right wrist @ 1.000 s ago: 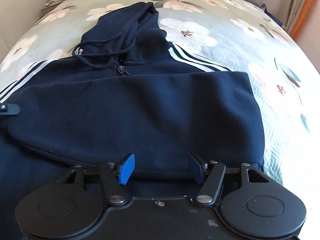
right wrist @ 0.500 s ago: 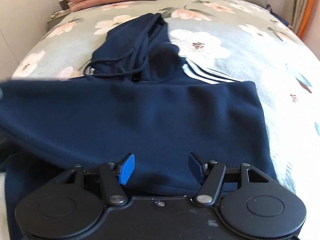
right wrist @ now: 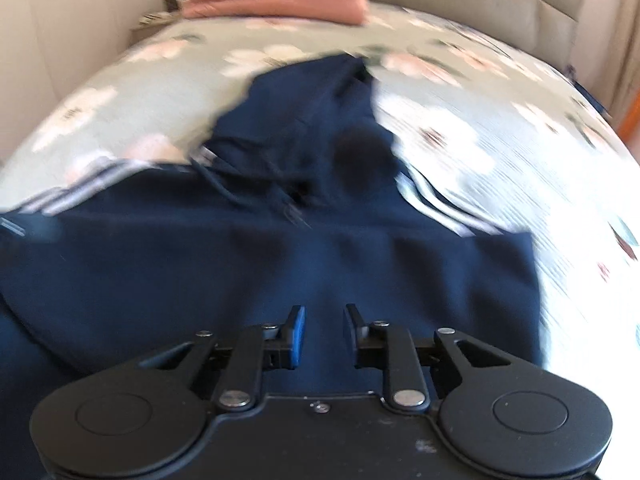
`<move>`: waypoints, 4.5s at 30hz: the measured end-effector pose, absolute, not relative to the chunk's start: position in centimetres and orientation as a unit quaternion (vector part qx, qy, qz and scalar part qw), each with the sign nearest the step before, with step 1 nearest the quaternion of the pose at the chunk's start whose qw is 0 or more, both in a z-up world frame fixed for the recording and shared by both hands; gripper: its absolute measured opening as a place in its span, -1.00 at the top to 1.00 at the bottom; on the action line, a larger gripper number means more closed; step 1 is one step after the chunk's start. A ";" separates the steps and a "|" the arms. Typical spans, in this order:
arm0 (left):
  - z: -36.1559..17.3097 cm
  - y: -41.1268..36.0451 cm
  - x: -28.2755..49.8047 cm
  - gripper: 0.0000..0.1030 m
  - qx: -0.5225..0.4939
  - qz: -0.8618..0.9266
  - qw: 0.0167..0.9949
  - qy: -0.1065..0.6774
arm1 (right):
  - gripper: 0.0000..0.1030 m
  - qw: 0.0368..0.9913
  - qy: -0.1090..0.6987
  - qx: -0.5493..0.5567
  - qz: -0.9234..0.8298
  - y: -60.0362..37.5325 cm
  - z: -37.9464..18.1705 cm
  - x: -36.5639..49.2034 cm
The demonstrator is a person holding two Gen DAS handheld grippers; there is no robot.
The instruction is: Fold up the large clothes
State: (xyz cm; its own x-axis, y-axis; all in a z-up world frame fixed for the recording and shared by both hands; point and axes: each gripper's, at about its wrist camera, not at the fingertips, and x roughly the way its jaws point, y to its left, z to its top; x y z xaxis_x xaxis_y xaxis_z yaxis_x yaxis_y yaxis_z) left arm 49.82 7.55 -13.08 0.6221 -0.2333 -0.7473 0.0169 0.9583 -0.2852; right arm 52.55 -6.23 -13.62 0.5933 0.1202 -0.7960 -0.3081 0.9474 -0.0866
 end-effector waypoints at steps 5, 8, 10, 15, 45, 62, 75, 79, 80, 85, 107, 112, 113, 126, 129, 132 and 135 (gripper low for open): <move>-17.1 6.1 52.3 0.70 -0.087 -0.052 0.886 0.453 | 0.52 0.873 0.456 -0.112 0.130 -4.7 -16.2 55.1; -17.2 11.1 51.3 0.93 -0.129 0.025 0.886 0.444 | 0.52 0.881 0.457 -0.096 0.081 -7.1 -16.3 55.4; -16.6 14.4 49.9 0.94 -0.163 0.066 0.877 0.446 | 0.51 0.880 0.464 -0.099 0.019 -9.3 -16.4 55.3; -13.7 17.4 44.9 0.73 -0.158 0.070 0.875 0.453 | 0.49 0.871 0.489 -0.055 -0.009 -14.1 -14.6 51.9; -18.1 42.7 28.7 -0.58 -0.520 0.350 0.722 0.295 | 0.27 0.836 0.535 -0.089 0.081 -5.2 -14.5 48.2; -5.7 31.7 34.5 0.86 -0.238 0.292 0.890 0.259 | 0.16 0.837 0.539 -0.068 0.068 -7.4 -14.9 47.7; -2.0 -3.3 39.2 0.64 -0.017 -0.161 0.944 0.288 | 0.16 0.852 0.519 -0.047 0.044 -13.8 -13.1 46.2; -9.5 -8.6 40.1 0.61 0.066 -0.153 0.901 0.400 | 0.16 0.856 0.515 -0.041 0.020 -17.1 -12.9 46.4; -10.1 -8.6 39.5 0.61 0.067 -0.146 0.900 0.406 | 0.15 0.858 0.512 -0.040 0.024 -17.6 -12.7 46.5; -9.9 -5.2 38.3 0.47 0.032 -0.097 0.894 0.437 | -0.29 0.864 0.495 0.006 0.092 -17.5 -12.1 47.6; -7.9 0.5 37.0 0.41 -0.005 0.039 0.898 0.438 | 0.51 0.877 0.475 -0.014 0.068 -5.7 -13.4 55.3; -5.4 2.0 37.9 0.41 -0.040 0.057 0.913 0.401 | 0.56 0.932 0.350 0.015 0.093 -10.1 -5.0 52.9; -4.9 2.1 38.2 0.40 -0.044 0.053 0.917 0.393 | 0.56 0.941 0.323 0.019 0.094 -11.5 -3.8 52.2; -8.1 1.2 41.2 0.40 -0.032 0.007 0.896 0.443 | -0.33 0.854 0.510 0.099 -0.041 -27.9 -12.7 47.4; -7.8 1.3 42.4 0.40 -0.026 0.010 0.899 0.436 | -0.33 0.859 0.500 0.106 -0.012 -27.7 -12.3 48.5; -7.4 1.2 43.5 0.40 -0.026 0.014 0.903 0.428 | -0.33 0.876 0.474 0.081 0.029 -25.7 -11.6 50.3; -7.4 1.0 44.3 0.40 -0.021 0.015 0.905 0.425 | -0.33 0.886 0.456 0.068 0.048 -24.4 -12.3 52.6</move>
